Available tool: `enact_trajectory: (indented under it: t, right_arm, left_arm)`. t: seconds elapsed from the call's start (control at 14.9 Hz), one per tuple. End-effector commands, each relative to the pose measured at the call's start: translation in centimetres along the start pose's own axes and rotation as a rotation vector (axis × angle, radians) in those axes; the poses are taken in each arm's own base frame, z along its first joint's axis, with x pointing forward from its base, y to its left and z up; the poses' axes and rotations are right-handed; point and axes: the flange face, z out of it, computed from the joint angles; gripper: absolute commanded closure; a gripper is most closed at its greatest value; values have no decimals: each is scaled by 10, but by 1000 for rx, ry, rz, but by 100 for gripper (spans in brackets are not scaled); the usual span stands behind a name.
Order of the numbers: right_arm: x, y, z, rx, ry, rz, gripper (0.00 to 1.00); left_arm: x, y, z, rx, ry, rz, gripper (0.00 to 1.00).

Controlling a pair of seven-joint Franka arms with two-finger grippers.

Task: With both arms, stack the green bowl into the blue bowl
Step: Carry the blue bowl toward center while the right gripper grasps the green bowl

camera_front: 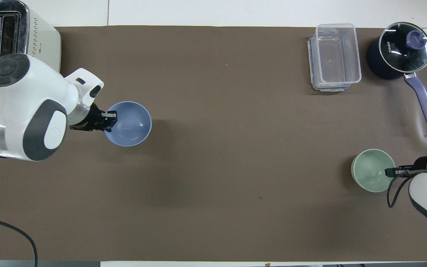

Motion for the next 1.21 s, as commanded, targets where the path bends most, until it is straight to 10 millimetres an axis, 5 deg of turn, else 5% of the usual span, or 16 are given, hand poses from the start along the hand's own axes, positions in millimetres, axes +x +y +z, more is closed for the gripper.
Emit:
enact_trajectory:
  t: [0.0,0.2,0.47,0.67,1.01,1.07,1.14]
  right_arm:
    - [-5,-3,0,7,-17,-27,100]
    - [-2,-6,-15,41,7,5,100]
    - [19,-15,-64,40,70,-6,100]
    - [29,-27,-93,39,112,-22,100]
    - [42,-94,-116,53,82,-33,100]
    - [45,-105,-119,58,73,-26,100]
    - [49,-119,-120,65,72,-23,100]
  left_arm:
    - [-28,71,8,-30,-29,-52,100]
    - [-73,130,28,-49,-1,-36,100]
    - [-127,181,75,-83,61,56,100]
    - [-138,189,96,-112,101,89,100]
    - [-143,186,110,-112,108,106,100]
    - [-142,185,109,-112,111,104,89]
    - [-140,184,108,-116,112,98,7]
